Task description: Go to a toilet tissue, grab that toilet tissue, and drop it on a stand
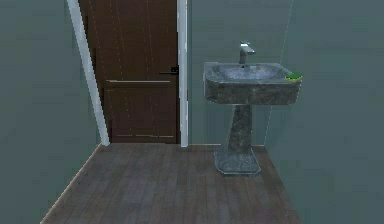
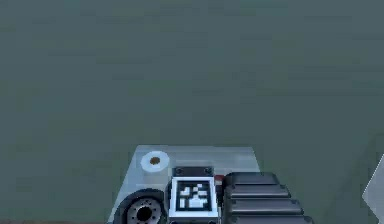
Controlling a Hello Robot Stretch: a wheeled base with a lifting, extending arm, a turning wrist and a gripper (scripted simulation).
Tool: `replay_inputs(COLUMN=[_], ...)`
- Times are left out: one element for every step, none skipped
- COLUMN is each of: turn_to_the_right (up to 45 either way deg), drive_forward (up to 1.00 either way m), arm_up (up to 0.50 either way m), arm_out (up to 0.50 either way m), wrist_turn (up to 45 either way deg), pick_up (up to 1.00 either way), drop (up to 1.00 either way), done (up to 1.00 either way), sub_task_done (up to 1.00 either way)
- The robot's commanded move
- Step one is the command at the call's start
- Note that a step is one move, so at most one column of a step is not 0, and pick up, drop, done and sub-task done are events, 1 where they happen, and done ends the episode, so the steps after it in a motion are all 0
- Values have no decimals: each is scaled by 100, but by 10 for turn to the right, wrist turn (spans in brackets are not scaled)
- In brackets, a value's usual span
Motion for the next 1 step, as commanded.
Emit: replay_inputs(turn_to_the_right=[0], drive_forward=[0], arm_up=[0], arm_out=[20], wrist_turn=[0], pick_up=[0], drop=[0], done=[0], sub_task_done=[0])
